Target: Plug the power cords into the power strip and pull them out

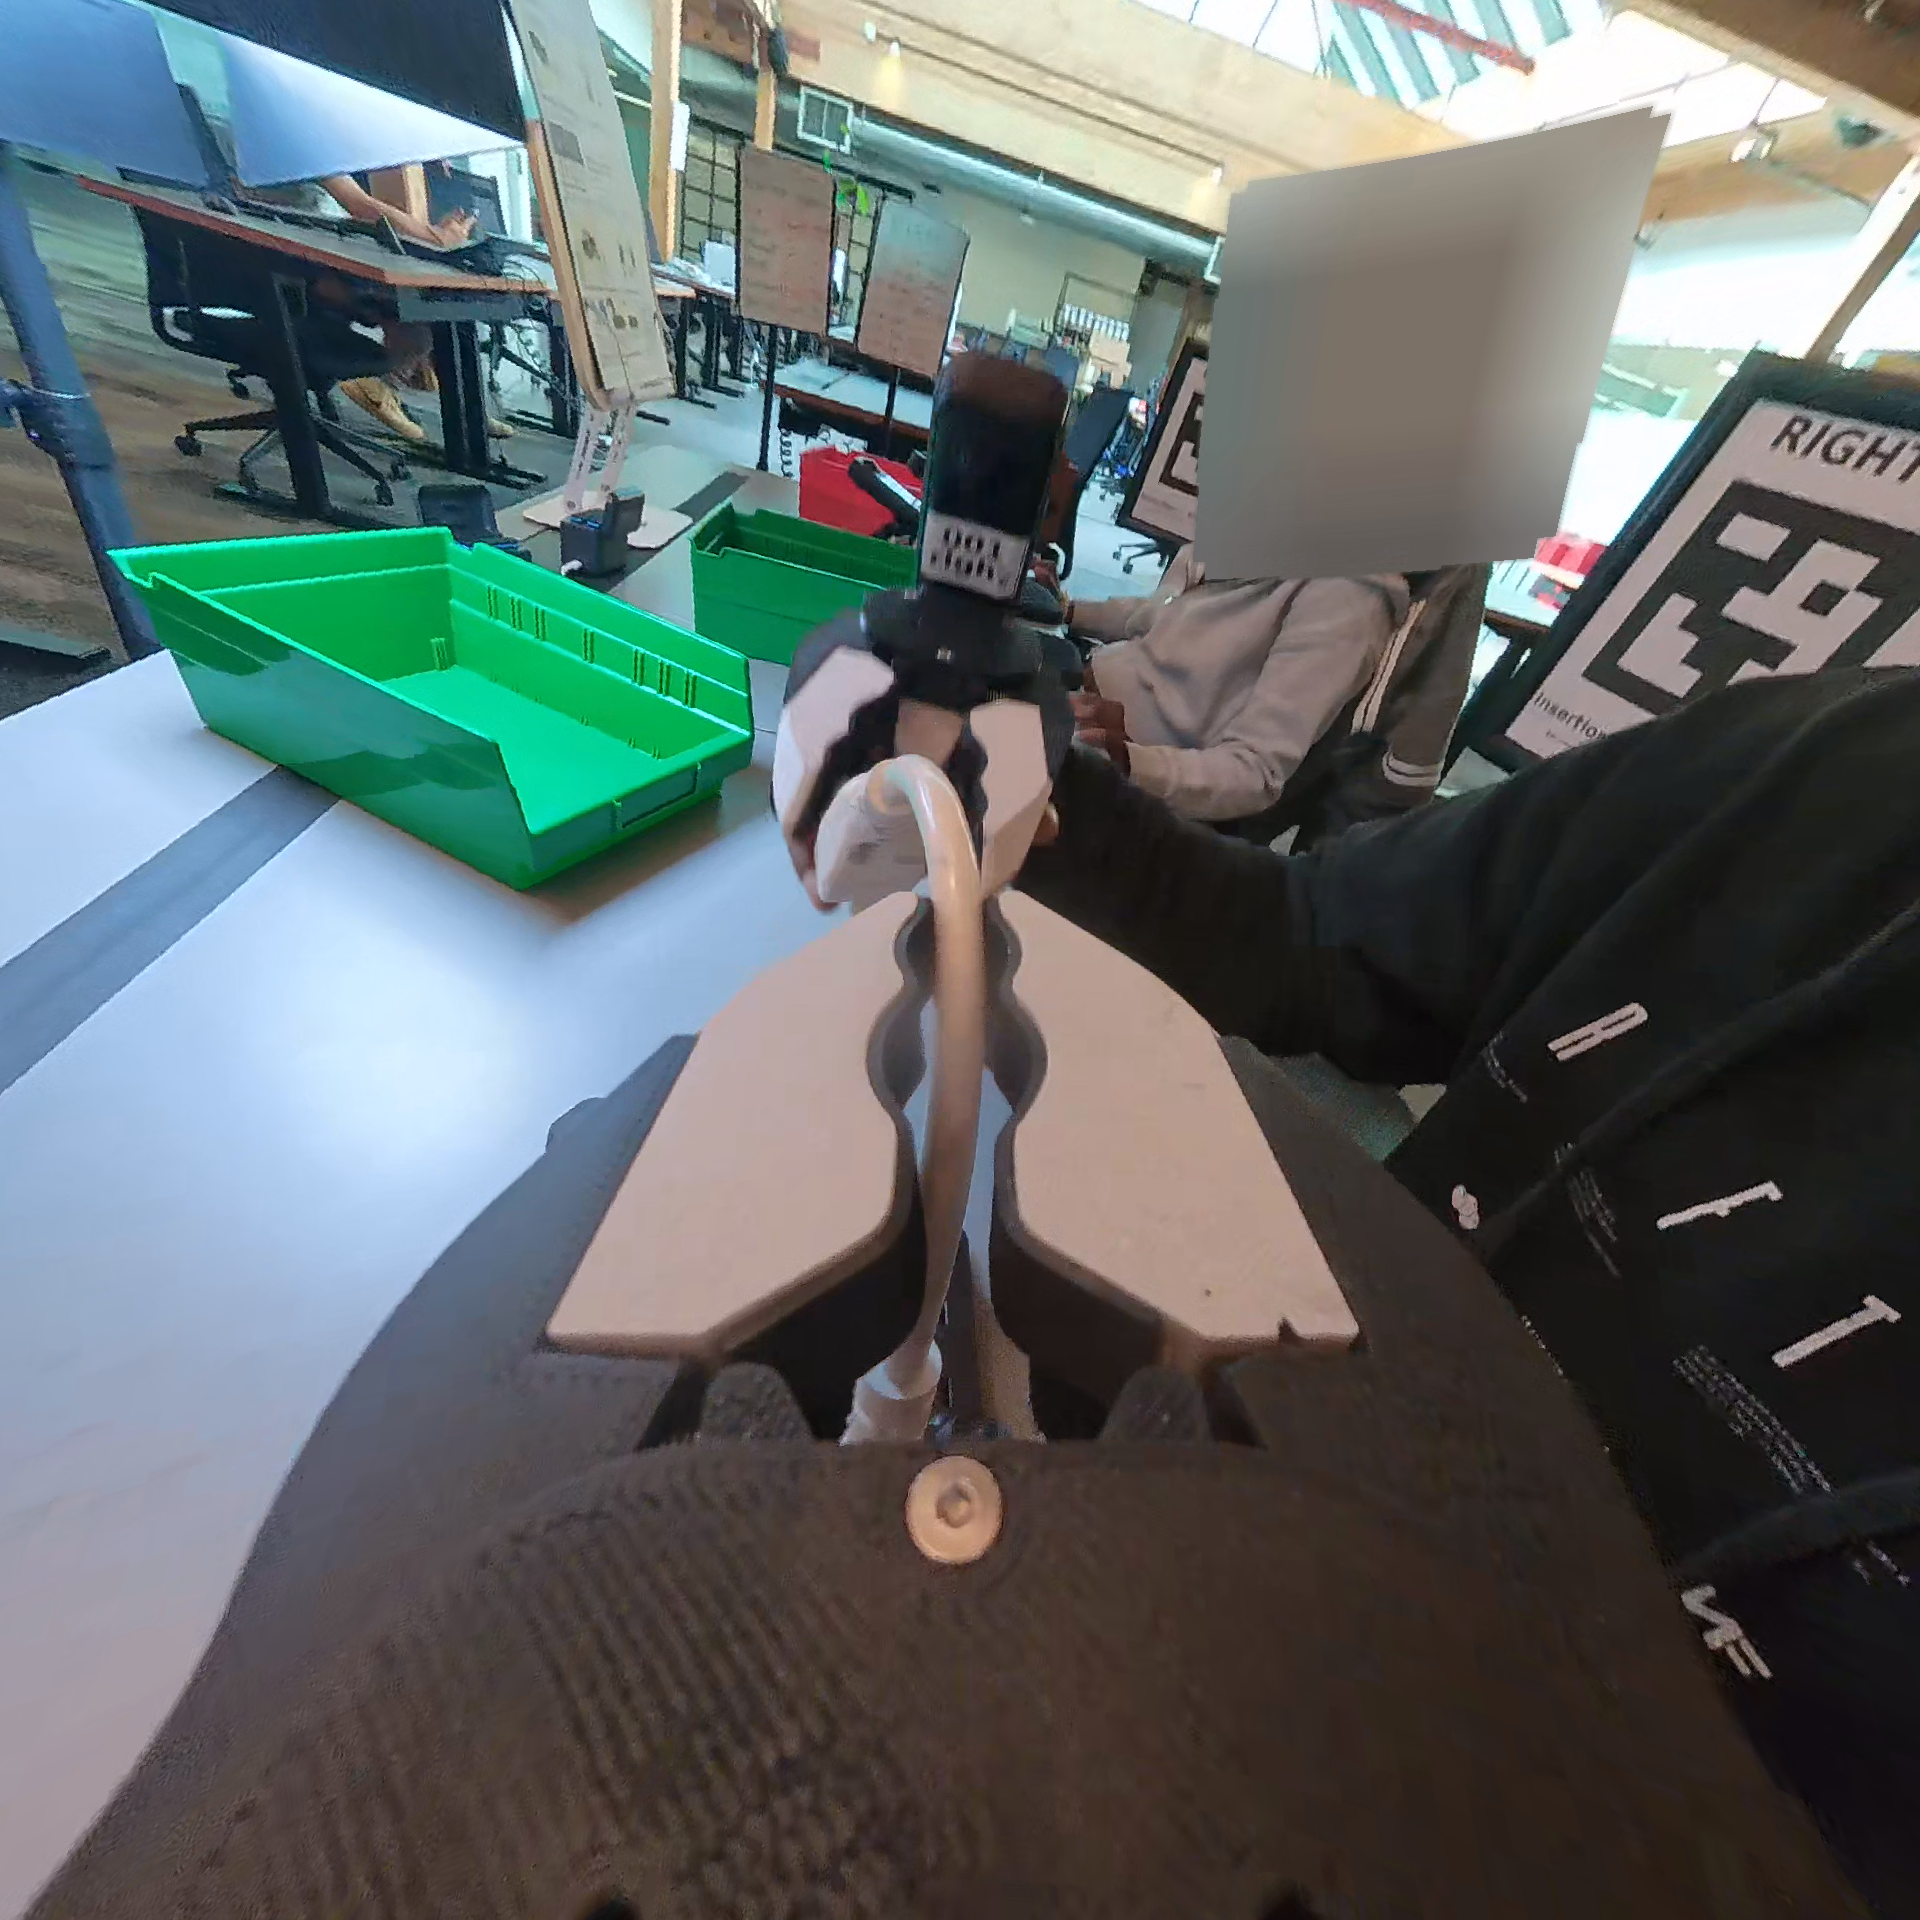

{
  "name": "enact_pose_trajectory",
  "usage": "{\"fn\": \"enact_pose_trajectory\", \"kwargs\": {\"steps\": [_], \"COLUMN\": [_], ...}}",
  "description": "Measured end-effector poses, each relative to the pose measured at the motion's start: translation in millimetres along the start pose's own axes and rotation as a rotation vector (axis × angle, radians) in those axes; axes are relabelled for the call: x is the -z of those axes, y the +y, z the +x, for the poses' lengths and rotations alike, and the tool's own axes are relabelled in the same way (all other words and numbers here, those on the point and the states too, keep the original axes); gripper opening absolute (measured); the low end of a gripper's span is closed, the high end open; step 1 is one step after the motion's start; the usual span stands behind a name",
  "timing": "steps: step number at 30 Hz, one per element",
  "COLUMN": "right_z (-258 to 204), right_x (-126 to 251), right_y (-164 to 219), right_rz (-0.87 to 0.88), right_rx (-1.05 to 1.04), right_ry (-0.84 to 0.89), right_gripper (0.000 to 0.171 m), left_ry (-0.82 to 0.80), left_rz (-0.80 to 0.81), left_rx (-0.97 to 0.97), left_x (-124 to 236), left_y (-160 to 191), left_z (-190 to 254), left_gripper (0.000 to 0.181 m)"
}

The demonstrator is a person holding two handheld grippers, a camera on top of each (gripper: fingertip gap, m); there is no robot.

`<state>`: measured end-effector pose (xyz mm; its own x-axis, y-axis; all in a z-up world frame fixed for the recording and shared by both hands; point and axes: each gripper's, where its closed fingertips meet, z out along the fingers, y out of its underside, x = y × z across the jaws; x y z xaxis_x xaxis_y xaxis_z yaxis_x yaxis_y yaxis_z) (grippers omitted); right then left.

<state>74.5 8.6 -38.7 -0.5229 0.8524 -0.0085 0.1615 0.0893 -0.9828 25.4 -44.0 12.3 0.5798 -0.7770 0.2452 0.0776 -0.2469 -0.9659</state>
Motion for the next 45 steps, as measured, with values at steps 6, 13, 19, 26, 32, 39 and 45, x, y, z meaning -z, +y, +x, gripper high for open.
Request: {"fn": "enact_pose_trajectory", "kwargs": {"steps": [6,13,19,26,32,39,45], "right_z": [-14.1,-46.4,-41.2,-31.0,-28.9,-56.2,-80.2], "right_x": [17.8,-11.1,-26.7,-3.9,19.8,17.0,29.8], "right_y": [-34.8,-34.6,-29.5,-48.0,-64.4,-93.1,-102.2], "right_rz": [-0.014,-0.074,-0.264,-0.135,0.041,0.210,0.219], "right_rx": [0.156,0.125,0.249,-0.016,-0.216,-0.273,-0.111], "right_ry": [0.069,-0.091,0.046,0.197,0.241,0.167,0.097], "right_gripper": [0.057,0.045,0.011,0.010,0.011,0.011,0.030], "left_ry": [0.109,0.243,0.204,-0.222,-0.525,-0.606,-0.304], "left_rz": [-0.041,-0.227,-0.226,-0.208,-0.295,-0.284,-0.187], "left_rx": [-0.009,-0.019,-0.074,-0.377,-0.581,-0.595,-0.436], "left_x": [-16.1,-34.5,-43.8,-12.7,-3.4,-24.4,-24.6], "left_y": [3.6,28.5,25.9,22.5,41.3,50.3,39.7], "left_z": [14.0,28.7,27.9,0.7,-19.3,-31.8,12.5], "left_gripper": [0.008,0.008,0.009,0.034,0.042,0.033,0.032]}}
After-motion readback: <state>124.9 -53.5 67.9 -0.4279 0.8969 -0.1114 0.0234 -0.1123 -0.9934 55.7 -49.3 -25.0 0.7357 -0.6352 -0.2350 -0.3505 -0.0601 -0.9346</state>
